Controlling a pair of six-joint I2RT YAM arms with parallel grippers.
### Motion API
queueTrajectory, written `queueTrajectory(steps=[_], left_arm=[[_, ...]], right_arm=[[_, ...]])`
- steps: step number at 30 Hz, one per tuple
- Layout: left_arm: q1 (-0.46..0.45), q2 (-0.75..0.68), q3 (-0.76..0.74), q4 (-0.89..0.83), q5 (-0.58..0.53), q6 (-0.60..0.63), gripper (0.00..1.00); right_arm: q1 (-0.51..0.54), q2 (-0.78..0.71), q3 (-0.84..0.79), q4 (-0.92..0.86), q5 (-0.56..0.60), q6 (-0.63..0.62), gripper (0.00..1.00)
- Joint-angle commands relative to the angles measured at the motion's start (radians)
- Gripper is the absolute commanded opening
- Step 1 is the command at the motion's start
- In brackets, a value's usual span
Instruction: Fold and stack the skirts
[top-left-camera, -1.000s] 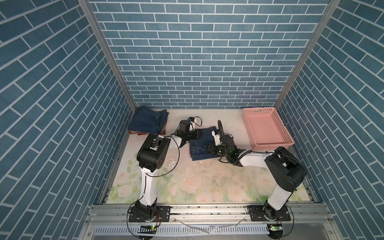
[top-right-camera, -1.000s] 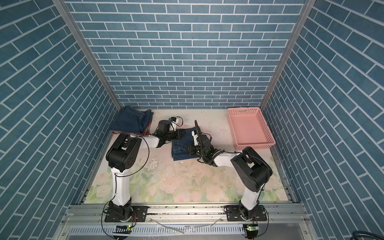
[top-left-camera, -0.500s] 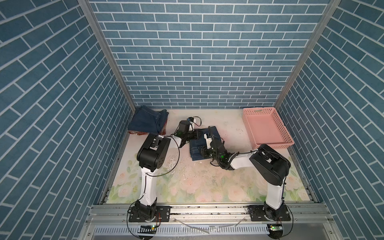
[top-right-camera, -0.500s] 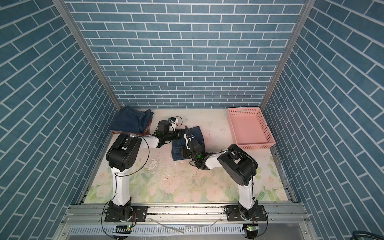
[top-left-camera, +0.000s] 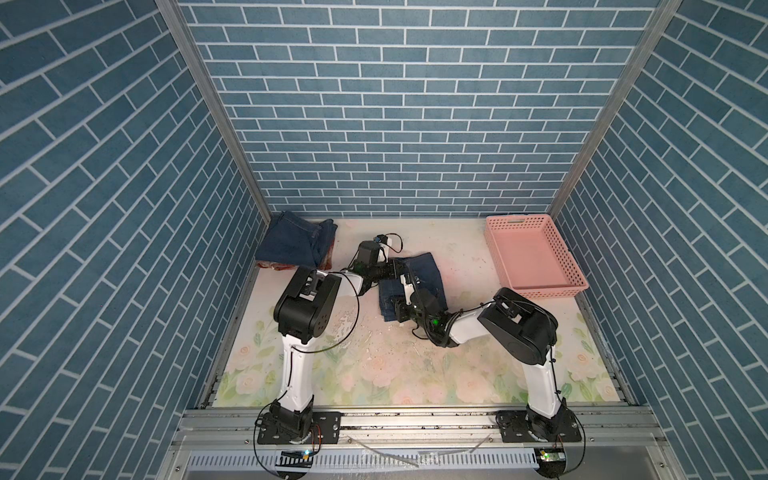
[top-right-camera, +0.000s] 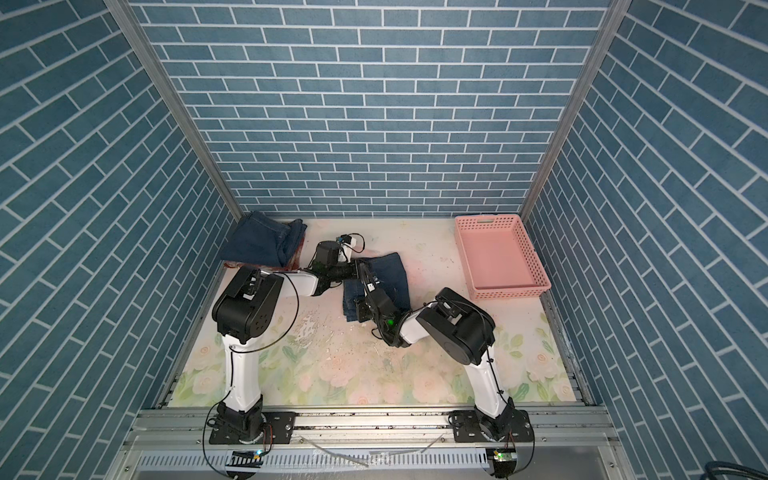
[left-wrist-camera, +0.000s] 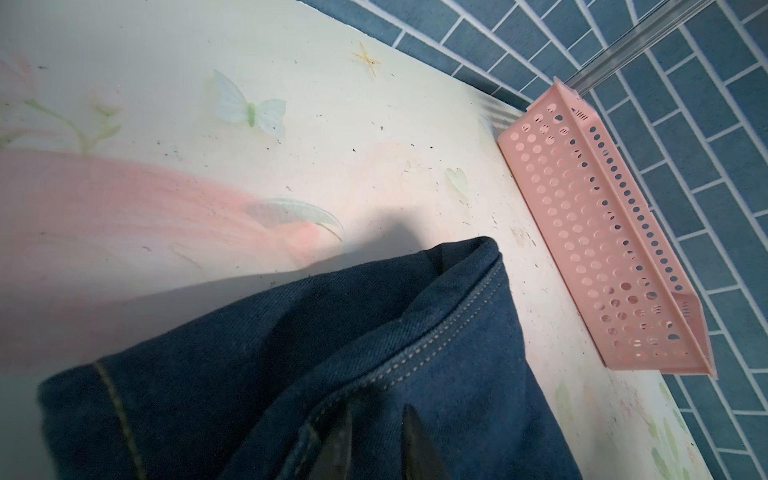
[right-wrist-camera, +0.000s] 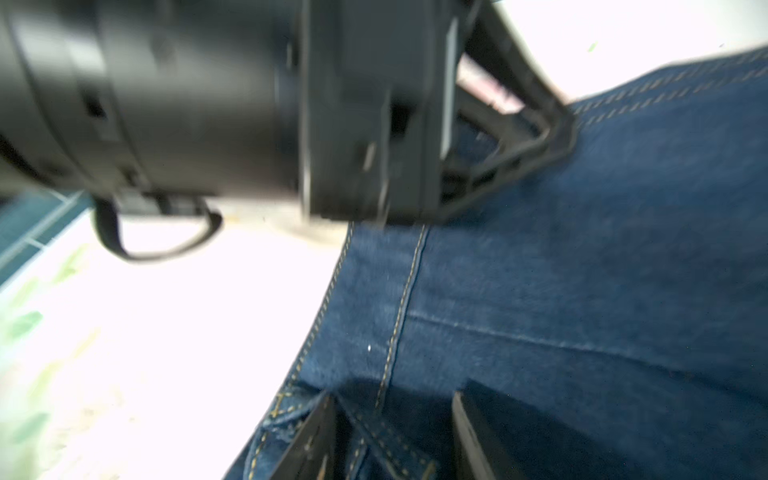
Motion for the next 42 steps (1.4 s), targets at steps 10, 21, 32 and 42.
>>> queueTrajectory(steps=[10, 21, 32, 42], left_arm=[[0.016, 0.046, -0.031, -0.037, -0.016, -0.014, 0.22], [0.017, 0.050, -0.039, -0.027, -0.009, -0.018, 0.22], [0.017, 0.051, -0.047, -0.024, -0.006, -0.024, 0.22], [0.017, 0.054, -0.067, -0.007, -0.001, -0.034, 0.21]], right_arm=[[0.056, 0.009, -0.169, 0.132, 0.107, -0.034, 0.44], [-0.047, -0.368, -0.320, 0.059, 0.197, 0.010, 0.44], [-0.333, -0.391, 0.029, -0.376, -0.106, 0.161, 0.48], [-0.399, -0.092, 0.326, -0.282, -0.328, 0.396, 0.47]])
